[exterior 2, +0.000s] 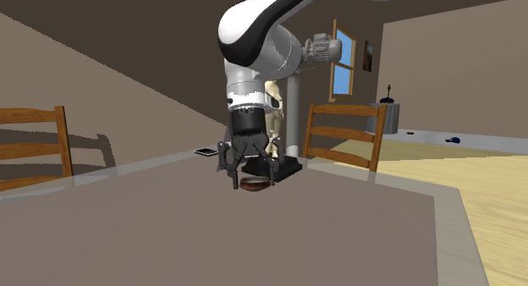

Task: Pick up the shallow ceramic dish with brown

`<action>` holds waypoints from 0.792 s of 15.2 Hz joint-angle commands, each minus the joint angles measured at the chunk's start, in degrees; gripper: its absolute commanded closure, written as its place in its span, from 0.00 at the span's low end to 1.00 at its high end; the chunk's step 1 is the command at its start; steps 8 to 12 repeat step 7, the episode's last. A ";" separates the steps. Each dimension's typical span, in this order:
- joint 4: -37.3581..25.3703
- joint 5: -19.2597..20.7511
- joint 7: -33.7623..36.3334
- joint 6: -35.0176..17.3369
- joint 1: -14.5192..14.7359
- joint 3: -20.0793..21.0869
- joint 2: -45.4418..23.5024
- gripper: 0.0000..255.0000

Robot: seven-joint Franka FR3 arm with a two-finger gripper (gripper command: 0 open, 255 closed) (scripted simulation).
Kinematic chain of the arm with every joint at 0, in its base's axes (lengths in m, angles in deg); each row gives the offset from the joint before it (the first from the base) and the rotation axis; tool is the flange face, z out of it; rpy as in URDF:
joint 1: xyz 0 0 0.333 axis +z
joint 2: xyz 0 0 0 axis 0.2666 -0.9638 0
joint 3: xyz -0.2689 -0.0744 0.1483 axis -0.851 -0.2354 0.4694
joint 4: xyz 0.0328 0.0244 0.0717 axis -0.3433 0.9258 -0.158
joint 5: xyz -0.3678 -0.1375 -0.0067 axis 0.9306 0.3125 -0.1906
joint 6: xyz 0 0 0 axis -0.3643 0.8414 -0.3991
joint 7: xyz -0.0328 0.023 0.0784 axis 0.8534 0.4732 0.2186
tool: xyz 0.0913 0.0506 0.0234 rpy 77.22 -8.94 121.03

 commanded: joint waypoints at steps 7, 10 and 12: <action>-2.55 -0.74 0.11 4.14 -0.19 0.41 1.73 1.00; -2.55 -0.74 0.11 4.14 -0.19 0.41 1.73 1.00; -2.55 -0.74 0.11 4.14 -0.19 0.41 1.73 1.00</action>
